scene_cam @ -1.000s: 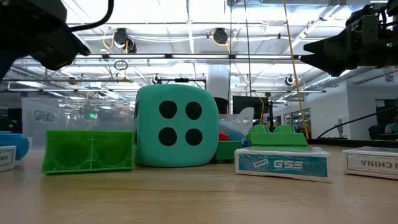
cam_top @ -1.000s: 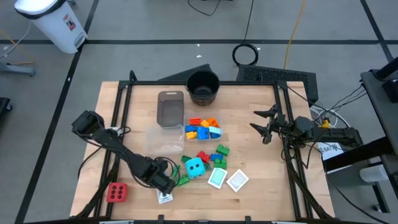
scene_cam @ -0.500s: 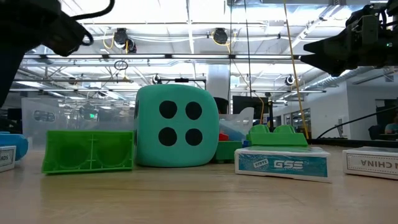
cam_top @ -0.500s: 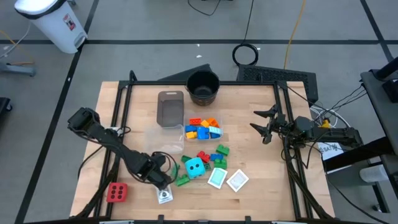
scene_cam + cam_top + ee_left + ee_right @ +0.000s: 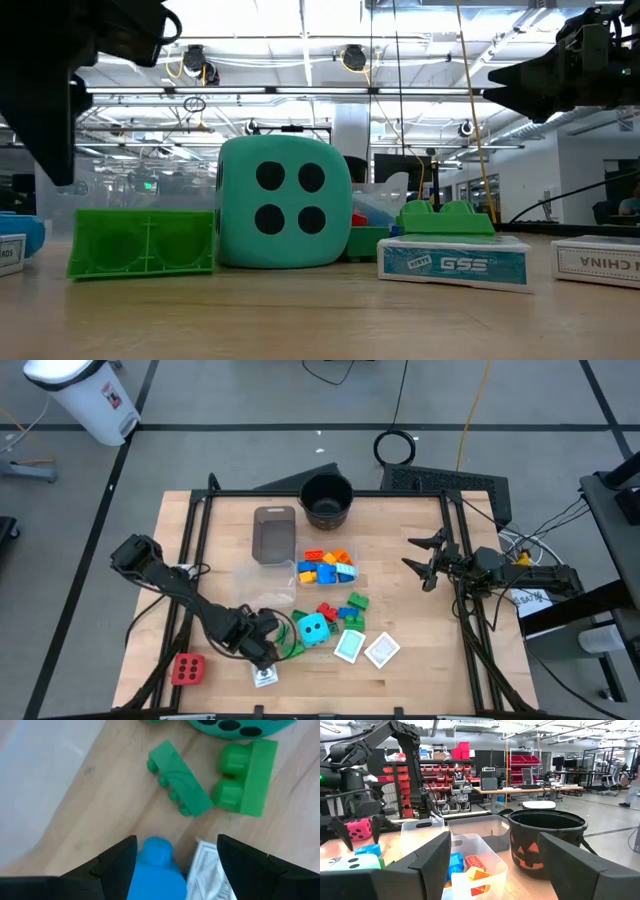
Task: Pick & Place Toys
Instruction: Put the blue game piece into the right transparent bin
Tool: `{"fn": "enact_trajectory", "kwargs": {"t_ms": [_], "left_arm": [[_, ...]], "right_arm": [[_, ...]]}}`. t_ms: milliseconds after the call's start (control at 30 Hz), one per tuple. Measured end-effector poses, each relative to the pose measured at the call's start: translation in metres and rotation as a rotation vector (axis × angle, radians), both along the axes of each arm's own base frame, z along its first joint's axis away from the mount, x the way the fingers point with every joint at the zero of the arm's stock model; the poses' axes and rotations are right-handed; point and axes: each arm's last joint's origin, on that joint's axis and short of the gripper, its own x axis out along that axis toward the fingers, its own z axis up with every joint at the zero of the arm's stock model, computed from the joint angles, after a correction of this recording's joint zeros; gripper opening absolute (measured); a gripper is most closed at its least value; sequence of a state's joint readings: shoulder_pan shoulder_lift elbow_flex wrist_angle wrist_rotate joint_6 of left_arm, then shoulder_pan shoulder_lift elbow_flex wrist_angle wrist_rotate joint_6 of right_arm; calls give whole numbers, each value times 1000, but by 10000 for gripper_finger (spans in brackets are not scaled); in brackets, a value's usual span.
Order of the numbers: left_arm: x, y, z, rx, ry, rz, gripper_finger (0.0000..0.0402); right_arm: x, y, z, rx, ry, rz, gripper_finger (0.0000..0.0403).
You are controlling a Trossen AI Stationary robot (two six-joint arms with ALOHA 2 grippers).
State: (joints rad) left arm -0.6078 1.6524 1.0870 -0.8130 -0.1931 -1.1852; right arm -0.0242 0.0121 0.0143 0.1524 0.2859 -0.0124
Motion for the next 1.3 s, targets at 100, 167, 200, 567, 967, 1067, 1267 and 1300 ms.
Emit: {"fn": "enact_trajectory", "kwargs": {"t_ms": [100, 167, 200, 567, 967, 1067, 1267, 1300], "left_arm": [[2, 2, -3, 24, 7, -22, 278], [1, 1, -7, 28, 24, -45, 278], [1, 0, -9, 25, 35, -55, 278], [2, -3, -37, 60, 178, -177, 247], [2, -3, -40, 1, 229, -138, 114], [3, -2, -40, -6, 230, -120, 114], [3, 0, -40, -12, 231, -78, 114], [4, 0, -39, -17, 231, -74, 114]], "right_arm": [[0, 0, 0, 0, -1, 0, 268], [0, 0, 0, 0, 0, 0, 267], [0, 0, 0, 0, 0, 0, 267], [0, 0, 0, 0, 1, 0, 266], [0, 0, 0, 0, 3, 0, 270], [0, 0, 0, 0, 3, 0, 269], [0, 0, 0, 0, 3, 0, 268], [0, 0, 0, 0, 3, 0, 267]]}}
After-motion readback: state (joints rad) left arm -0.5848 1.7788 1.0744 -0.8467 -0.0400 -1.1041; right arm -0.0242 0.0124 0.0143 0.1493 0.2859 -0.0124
